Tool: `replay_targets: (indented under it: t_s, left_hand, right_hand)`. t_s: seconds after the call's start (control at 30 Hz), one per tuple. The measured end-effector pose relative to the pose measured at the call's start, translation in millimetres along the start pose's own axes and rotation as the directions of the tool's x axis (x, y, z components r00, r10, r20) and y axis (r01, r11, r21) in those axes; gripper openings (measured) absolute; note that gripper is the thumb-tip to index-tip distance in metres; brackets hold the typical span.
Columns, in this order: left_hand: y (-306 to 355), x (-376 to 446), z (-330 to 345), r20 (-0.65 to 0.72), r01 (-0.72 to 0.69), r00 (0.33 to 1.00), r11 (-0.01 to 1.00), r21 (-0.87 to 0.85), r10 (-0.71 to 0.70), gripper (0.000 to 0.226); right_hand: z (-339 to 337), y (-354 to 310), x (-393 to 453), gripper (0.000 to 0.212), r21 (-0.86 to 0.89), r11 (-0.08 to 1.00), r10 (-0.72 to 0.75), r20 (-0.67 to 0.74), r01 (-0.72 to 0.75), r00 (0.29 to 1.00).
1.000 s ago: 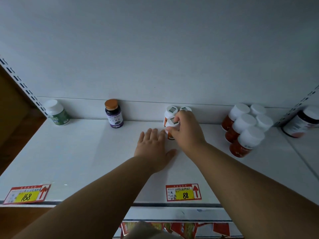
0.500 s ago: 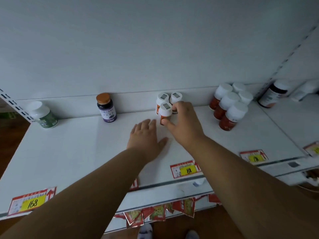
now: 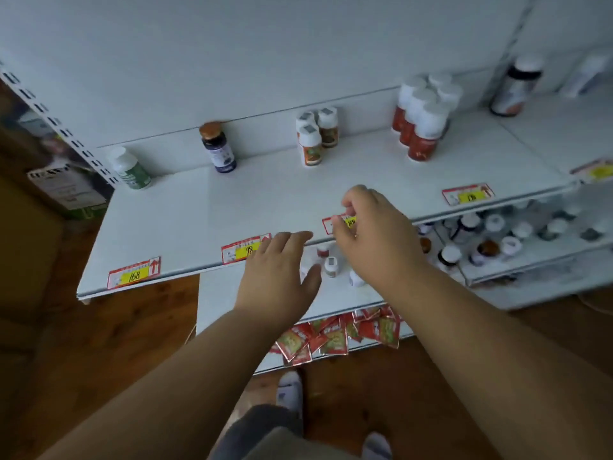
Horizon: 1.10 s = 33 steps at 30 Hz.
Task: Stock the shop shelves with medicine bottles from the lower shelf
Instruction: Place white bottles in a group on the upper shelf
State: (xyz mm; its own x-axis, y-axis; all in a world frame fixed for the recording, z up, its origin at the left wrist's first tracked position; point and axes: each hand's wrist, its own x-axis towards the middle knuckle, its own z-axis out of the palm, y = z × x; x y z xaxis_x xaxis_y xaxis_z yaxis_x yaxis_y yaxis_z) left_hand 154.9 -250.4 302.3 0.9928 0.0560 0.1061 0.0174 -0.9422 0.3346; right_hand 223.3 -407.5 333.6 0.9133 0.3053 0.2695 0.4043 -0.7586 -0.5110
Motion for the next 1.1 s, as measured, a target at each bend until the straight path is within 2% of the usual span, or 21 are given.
replay_targets:
  t_s: [0.2,0.4,0.53,0.67,0.8,0.97,1.1]
  left_hand:
    - [-20,-25,25,0.144,-0.082,0.987,0.996,0.025,0.077,0.052]
    - [-96,-17,71,0.287,-0.177,0.945,0.983,0.039,0.159,0.06]
    - [-148,0,129,0.282,-0.199,0.941,0.98,0.018,0.186,0.06]
    - [-187,20,197,0.281,-0.107,0.953,0.994,-0.03,0.111,0.058]
    - [-221,41,256,0.236,-0.086,0.967,0.993,-0.074,0.101,0.057]
    - [-250,72,311,0.191,-0.043,0.979,0.993,-0.111,0.064,0.058]
    - [-260,92,339,0.157,-0.074,0.983,0.992,-0.105,0.09,0.057]
  right_hand:
    - [24,1,-60,0.01,0.058,0.998,0.041,-0.009,-0.04,0.999]
    - [128,-1,-97,0.025,0.117,0.953,0.275,0.049,-0.279,0.96]
    - [217,13,-97,0.038,0.157,0.903,0.396,0.059,-0.4,0.916]
    - [311,54,-84,0.048,0.183,0.875,0.447,0.047,-0.448,0.893]
    - [392,108,-60,0.055,0.148,0.891,0.427,0.048,-0.429,0.903]
    - [469,148,-30,0.068,0.174,0.893,0.429,-0.044,-0.416,0.902]
    - [505,158,-4,0.07,0.083,0.936,0.351,-0.146,-0.342,0.925]
